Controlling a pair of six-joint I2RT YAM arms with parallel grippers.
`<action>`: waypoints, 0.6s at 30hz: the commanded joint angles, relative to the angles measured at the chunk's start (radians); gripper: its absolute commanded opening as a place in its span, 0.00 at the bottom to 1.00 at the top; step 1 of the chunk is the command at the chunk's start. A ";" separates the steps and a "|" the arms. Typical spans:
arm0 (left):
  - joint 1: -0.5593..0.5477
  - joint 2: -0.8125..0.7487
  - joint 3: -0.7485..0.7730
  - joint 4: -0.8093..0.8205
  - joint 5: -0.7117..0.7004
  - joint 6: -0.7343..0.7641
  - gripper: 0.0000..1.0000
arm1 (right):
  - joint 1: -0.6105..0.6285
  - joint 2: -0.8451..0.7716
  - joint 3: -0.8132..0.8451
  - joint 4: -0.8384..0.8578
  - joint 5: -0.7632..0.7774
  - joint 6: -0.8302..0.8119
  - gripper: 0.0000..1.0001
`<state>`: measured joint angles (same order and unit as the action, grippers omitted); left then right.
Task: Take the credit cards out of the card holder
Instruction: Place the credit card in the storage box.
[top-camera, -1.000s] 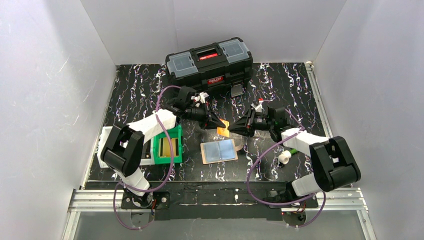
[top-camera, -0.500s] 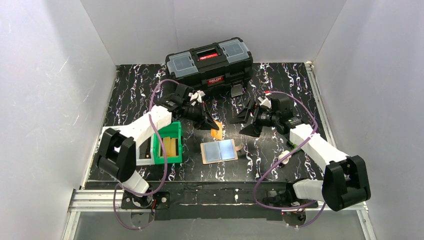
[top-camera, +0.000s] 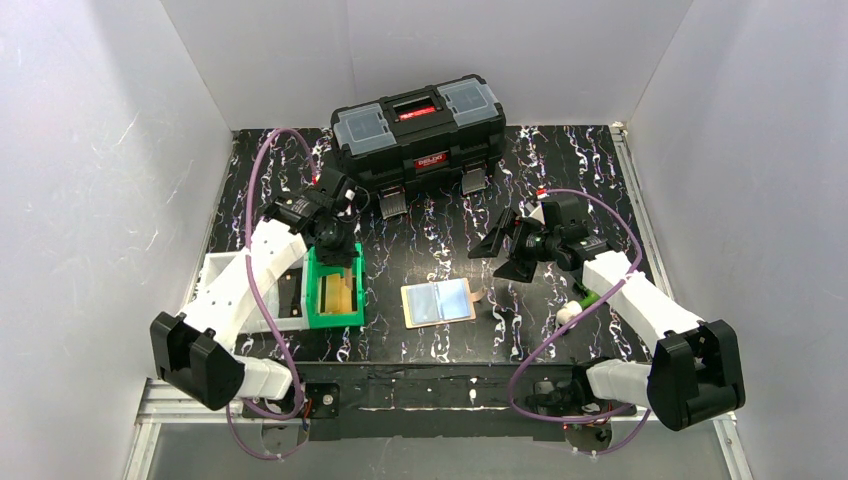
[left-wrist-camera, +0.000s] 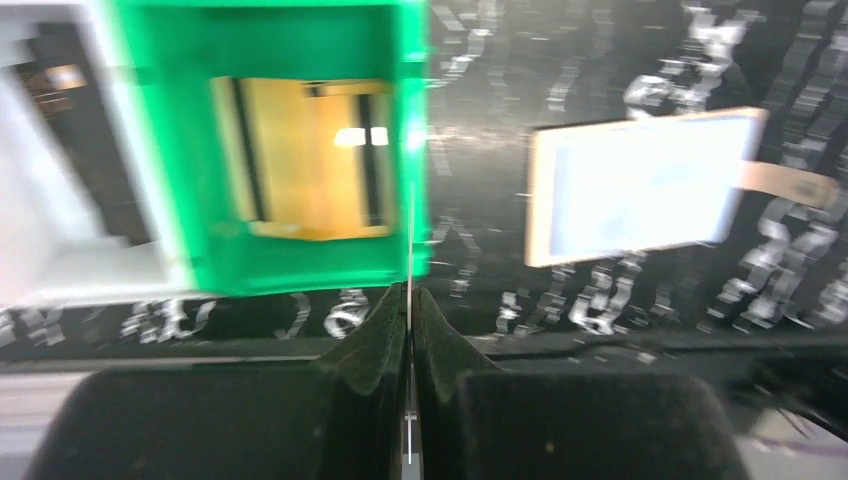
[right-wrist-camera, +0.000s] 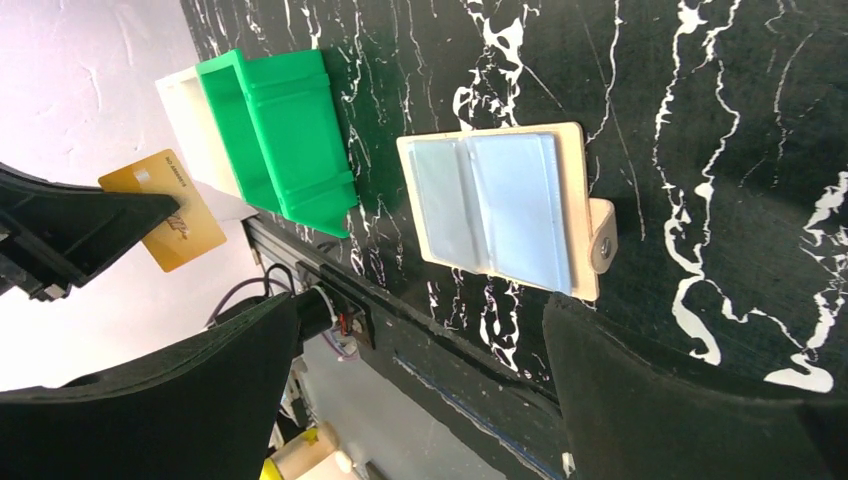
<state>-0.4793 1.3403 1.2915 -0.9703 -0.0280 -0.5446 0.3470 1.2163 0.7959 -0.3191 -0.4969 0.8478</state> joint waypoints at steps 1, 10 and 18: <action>0.008 0.002 -0.032 -0.171 -0.344 0.038 0.00 | -0.003 -0.019 0.039 -0.015 0.039 -0.036 0.98; 0.011 0.156 -0.076 -0.115 -0.453 0.030 0.00 | -0.003 -0.011 0.029 -0.002 0.018 -0.038 0.99; 0.026 0.255 -0.094 -0.048 -0.424 0.041 0.01 | -0.002 -0.021 0.016 -0.002 0.023 -0.038 0.98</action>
<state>-0.4652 1.5852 1.2160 -1.0412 -0.4294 -0.5114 0.3470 1.2163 0.7959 -0.3279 -0.4732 0.8295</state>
